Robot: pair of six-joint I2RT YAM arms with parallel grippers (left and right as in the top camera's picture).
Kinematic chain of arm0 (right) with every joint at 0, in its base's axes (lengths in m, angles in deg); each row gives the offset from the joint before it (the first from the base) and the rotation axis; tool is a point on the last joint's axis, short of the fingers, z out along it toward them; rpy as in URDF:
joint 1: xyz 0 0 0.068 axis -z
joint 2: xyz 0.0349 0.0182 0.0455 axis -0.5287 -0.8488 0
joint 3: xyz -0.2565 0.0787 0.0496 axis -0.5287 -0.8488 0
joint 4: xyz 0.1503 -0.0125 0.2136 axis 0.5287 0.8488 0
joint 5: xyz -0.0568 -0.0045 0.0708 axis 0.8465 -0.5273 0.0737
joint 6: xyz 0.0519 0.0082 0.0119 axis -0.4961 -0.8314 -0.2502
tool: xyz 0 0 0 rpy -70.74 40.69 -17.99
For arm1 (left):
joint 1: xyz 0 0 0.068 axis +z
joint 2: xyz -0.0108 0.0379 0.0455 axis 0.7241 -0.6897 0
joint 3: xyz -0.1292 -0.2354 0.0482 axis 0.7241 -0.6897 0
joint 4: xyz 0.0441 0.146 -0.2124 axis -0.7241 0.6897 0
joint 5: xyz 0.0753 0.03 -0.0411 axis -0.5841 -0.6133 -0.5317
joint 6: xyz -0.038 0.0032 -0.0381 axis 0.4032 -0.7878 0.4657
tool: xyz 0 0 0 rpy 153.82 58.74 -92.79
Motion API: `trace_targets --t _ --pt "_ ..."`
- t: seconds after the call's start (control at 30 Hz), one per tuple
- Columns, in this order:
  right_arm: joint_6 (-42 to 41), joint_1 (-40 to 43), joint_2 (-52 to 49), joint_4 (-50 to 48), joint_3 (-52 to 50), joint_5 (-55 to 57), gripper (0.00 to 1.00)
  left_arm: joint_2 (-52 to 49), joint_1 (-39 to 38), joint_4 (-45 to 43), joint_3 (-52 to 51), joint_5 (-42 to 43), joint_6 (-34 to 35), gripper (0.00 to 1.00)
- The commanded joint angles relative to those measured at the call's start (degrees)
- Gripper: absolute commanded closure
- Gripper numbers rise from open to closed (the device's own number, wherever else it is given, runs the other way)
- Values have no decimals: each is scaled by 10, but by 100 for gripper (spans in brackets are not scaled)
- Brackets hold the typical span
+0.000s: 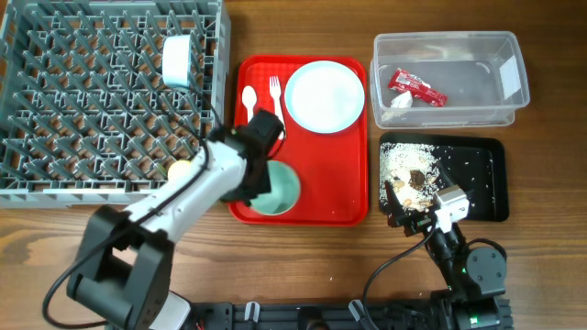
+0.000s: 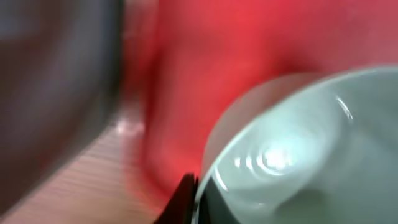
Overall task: Sort waste into correct bins and load items into the dishwasher rack
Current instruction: 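Lift the mint-green bowl and carry it to the dish rack, then set the mint-green bowl upright in the rack and release it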
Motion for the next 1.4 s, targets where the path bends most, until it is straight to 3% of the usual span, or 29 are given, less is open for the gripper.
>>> trace_targets --t 0.0,0.17,0.37,0.43,0.7,0.97,1.37 --pt "-8 3 7 -2 -5 -9 0 44 16 109 155 -222 0 96" --pt "-8 3 7 -2 -5 -9 0 50 16 170 259 -440 2 96" --pt "-8 3 7 -2 -5 -9 0 33 33 132 204 -688 2 96" --pt "-8 3 7 -2 -5 -9 0 30 43 104 183 -728 2 96" --pt "-8 3 7 -2 -5 -9 0 28 105 84 118 -727 22 96" --pt "-8 3 7 -2 -5 -9 0 26 161 4 46 -686 19 96" --pt "-8 3 7 -2 -5 -9 0 -6 167 -49 2 -626 17 96"
